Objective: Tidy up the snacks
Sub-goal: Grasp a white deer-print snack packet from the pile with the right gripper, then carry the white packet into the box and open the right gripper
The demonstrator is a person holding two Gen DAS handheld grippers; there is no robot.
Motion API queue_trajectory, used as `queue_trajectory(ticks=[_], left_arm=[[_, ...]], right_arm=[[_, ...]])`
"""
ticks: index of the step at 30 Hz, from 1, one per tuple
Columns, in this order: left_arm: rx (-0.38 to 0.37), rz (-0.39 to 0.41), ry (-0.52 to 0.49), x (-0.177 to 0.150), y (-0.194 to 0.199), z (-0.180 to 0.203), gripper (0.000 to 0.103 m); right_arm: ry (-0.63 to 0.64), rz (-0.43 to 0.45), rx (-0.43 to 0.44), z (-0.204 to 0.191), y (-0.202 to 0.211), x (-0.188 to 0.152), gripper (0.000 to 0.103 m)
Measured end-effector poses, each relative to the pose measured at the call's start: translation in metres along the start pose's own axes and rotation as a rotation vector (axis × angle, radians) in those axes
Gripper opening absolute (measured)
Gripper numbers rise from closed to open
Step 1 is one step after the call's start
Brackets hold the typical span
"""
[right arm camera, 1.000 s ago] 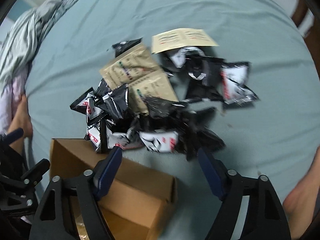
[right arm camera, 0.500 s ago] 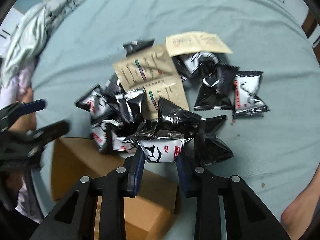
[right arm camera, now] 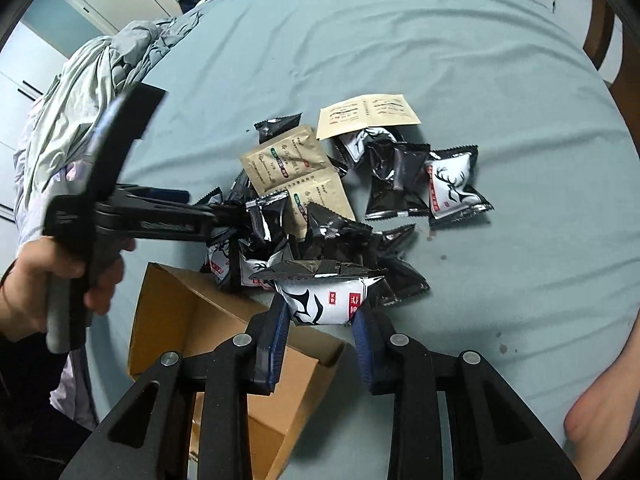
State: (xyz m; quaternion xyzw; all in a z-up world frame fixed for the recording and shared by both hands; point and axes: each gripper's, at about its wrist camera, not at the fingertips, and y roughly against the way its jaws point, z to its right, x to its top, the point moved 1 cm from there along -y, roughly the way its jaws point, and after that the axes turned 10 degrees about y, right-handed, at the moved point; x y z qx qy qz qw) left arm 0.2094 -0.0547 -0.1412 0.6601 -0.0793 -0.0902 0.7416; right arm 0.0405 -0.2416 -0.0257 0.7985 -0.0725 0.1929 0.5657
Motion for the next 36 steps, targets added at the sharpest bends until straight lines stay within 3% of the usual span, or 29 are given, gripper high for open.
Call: queue_trajectory(ticks=[3, 5, 10, 17, 27, 32, 36], left_arm=[[-0.009, 0.002, -0.066, 0.005, -0.007, 0.016, 0.069], [-0.046, -0.009, -0.087, 0.005, -0.005, 0.022, 0.035], [-0.012, 0.02, -0.12, 0.002, 0.005, 0.033, 0.029], [-0.016, 0.107, -0.103, -0.022, 0.062, 0.034, 0.029], [-0.042, 0.14, -0.217, -0.118, 0.16, 0.021, 0.029], [-0.107, 0.107, -0.255, -0.153, 0.169, 0.025, 0.029], [-0.147, 0.092, -0.258, -0.158, 0.159, 0.028, 0.031]], right_arm=[[-0.003, 0.01, 0.004, 0.002, 0.008, -0.001, 0.028], [0.0, 0.018, 0.001, 0.001, 0.013, -0.002, 0.028], [0.01, 0.039, -0.016, -0.005, 0.035, -0.003, 0.028], [0.031, 0.061, -0.048, -0.024, 0.077, -0.008, 0.028], [0.066, 0.034, -0.042, -0.062, 0.126, -0.024, 0.028], [0.042, -0.015, 0.016, -0.078, 0.134, -0.039, 0.028], [0.076, -0.054, 0.026, -0.093, 0.133, -0.042, 0.028]])
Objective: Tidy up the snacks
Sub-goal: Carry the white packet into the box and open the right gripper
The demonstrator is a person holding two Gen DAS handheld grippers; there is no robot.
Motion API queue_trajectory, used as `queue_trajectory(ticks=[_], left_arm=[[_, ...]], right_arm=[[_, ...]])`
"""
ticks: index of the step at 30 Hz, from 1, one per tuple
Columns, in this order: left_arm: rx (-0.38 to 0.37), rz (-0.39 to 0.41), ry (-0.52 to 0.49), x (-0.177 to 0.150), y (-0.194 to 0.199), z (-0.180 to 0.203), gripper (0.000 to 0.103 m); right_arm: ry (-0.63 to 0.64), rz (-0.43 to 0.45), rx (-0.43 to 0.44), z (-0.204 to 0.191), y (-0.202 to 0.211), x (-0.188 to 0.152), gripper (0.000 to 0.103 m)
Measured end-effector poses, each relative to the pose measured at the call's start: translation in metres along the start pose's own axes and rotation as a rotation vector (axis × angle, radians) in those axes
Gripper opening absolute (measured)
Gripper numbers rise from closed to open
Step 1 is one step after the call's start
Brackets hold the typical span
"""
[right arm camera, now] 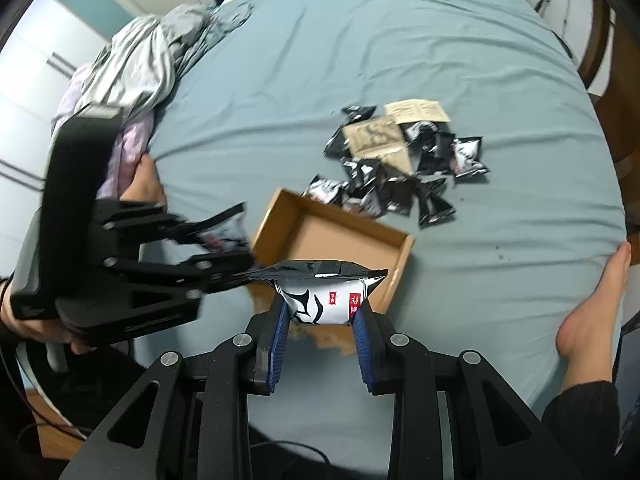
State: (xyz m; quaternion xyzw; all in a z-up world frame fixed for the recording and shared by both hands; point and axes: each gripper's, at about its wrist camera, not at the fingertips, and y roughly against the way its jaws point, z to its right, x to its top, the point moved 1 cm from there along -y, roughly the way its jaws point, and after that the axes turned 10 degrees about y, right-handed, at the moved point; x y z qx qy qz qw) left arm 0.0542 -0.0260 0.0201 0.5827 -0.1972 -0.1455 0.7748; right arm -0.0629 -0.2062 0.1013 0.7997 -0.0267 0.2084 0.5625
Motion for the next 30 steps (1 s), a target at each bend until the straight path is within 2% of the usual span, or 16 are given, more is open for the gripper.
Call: queue_trajectory(ticks=[1, 3, 5, 7, 14, 22, 25, 26, 28, 29, 30], left_arm=[[-0.003, 0.017, -0.002, 0.001, 0.001, 0.0, 0.032], [0.014, 0.046, -0.013, 0.003, 0.001, 0.0, 0.043], [0.052, 0.057, -0.009, 0.007, 0.001, -0.005, 0.073], [0.075, 0.085, 0.015, 0.009, 0.006, -0.011, 0.081], [0.107, 0.113, 0.139, 0.018, 0.006, -0.041, 0.083], [0.185, 0.12, 0.087, 0.014, 0.001, -0.037, 0.083], [0.199, 0.118, 0.076, 0.014, 0.0, -0.036, 0.083], [0.202, 0.117, 0.076, 0.014, 0.0, -0.036, 0.083], [0.211, 0.118, 0.078, 0.014, -0.001, -0.036, 0.083], [0.218, 0.12, 0.079, 0.014, -0.001, -0.036, 0.083], [0.222, 0.122, 0.08, 0.014, -0.001, -0.036, 0.083]], right_arm=[[0.005, -0.004, 0.005, -0.002, -0.001, 0.001, 0.028], [0.005, 0.001, 0.02, -0.004, -0.004, 0.008, 0.028], [-0.005, 0.004, 0.03, -0.003, -0.009, 0.016, 0.028], [-0.021, -0.003, 0.043, -0.001, -0.016, 0.021, 0.028], [-0.033, -0.054, 0.043, -0.001, -0.036, 0.019, 0.029], [-0.021, -0.085, 0.041, -0.006, -0.044, 0.019, 0.031], [-0.057, -0.127, 0.046, -0.003, -0.052, 0.017, 0.032], [-0.057, -0.145, 0.037, -0.002, -0.055, 0.017, 0.037], [-0.058, -0.152, 0.018, -0.001, -0.059, 0.018, 0.055], [-0.07, -0.14, 0.004, 0.001, -0.06, 0.019, 0.068], [-0.084, -0.132, -0.012, 0.003, -0.061, 0.019, 0.074]])
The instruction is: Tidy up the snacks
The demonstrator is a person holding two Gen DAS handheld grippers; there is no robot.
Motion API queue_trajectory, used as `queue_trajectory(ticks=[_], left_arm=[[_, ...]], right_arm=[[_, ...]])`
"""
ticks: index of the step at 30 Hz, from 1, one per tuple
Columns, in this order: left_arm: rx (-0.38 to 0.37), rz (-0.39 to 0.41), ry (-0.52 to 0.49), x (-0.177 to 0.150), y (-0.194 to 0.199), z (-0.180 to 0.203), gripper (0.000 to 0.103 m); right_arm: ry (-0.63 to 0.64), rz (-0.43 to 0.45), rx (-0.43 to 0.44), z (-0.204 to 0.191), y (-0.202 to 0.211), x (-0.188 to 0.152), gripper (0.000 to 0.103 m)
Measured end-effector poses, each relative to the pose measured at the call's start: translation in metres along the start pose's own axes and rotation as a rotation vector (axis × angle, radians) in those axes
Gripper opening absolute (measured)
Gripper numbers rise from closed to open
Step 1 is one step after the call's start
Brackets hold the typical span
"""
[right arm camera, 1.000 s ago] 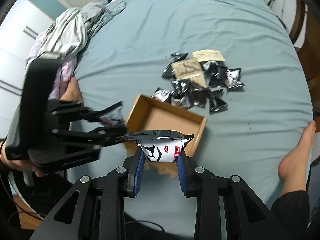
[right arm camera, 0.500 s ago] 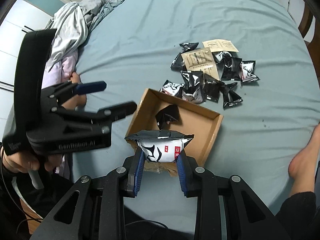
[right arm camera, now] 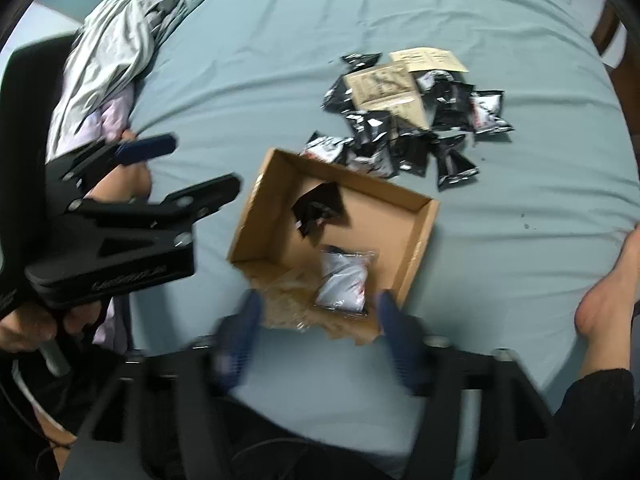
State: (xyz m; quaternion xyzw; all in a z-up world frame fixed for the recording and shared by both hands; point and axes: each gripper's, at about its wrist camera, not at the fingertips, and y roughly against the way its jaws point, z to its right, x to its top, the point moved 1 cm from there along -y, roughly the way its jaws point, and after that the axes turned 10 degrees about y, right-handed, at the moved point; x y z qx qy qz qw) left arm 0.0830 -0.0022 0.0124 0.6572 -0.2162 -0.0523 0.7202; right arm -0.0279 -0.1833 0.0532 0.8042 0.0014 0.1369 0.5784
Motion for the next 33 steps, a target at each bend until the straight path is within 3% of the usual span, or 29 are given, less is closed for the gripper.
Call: queue_trajectory(ticks=[3, 8, 33], left_arm=[[0.002, 0.003, -0.007, -0.002, 0.0, 0.002, 0.083], [0.01, -0.005, -0.023, -0.004, -0.002, 0.004, 0.083], [0.024, -0.059, -0.059, -0.006, -0.014, 0.018, 0.083]], right_arm=[[-0.057, -0.014, -0.052, 0.009, -0.004, 0.001, 0.074], [-0.14, -0.019, -0.058, 0.02, -0.003, 0.003, 0.074], [-0.105, -0.048, -0.093, 0.021, -0.009, 0.004, 0.074]])
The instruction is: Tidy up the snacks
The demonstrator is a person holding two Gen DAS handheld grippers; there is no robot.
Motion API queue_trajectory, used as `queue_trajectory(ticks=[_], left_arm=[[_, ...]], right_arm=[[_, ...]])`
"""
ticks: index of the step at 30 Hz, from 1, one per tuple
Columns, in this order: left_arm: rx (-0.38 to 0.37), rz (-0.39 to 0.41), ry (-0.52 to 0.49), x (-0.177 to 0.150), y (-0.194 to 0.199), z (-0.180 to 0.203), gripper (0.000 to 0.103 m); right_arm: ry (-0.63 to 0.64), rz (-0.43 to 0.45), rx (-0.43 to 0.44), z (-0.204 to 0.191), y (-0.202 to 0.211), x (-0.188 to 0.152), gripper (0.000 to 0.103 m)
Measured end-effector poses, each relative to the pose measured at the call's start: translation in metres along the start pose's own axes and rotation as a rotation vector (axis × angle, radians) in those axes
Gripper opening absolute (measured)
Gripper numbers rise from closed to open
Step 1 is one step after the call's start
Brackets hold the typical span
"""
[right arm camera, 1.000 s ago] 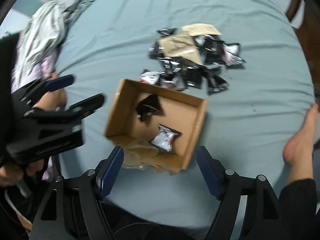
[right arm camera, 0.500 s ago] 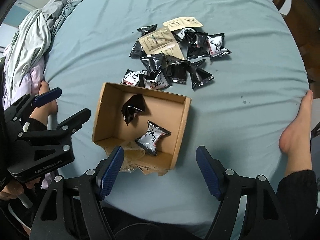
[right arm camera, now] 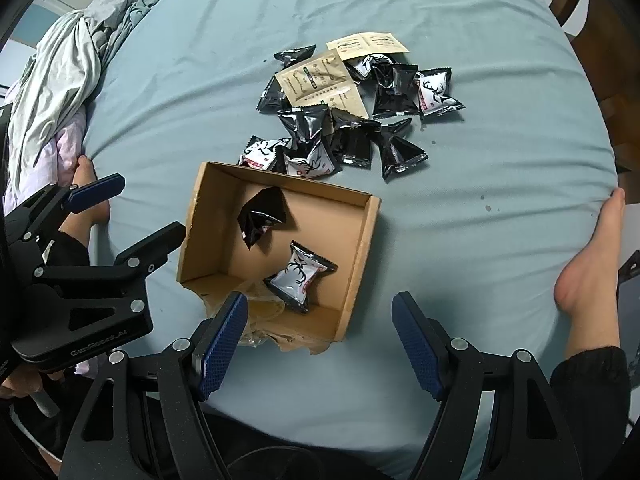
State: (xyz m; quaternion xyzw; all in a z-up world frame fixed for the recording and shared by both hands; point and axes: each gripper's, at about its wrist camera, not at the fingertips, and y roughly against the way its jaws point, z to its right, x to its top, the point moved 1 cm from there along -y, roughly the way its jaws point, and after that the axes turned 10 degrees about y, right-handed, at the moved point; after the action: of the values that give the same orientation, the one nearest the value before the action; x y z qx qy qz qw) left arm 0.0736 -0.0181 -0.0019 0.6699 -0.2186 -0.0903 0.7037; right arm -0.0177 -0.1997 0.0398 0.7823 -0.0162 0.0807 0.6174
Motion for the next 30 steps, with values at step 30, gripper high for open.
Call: queue_trajectory(ticks=[30], left_arm=[[-0.026, -0.054, 0.022, 0.009, -0.017, 0.002, 0.083]], right_arm=[[0.023, -0.027, -0.078, 0.018, -0.031, 0.024, 0.074]])
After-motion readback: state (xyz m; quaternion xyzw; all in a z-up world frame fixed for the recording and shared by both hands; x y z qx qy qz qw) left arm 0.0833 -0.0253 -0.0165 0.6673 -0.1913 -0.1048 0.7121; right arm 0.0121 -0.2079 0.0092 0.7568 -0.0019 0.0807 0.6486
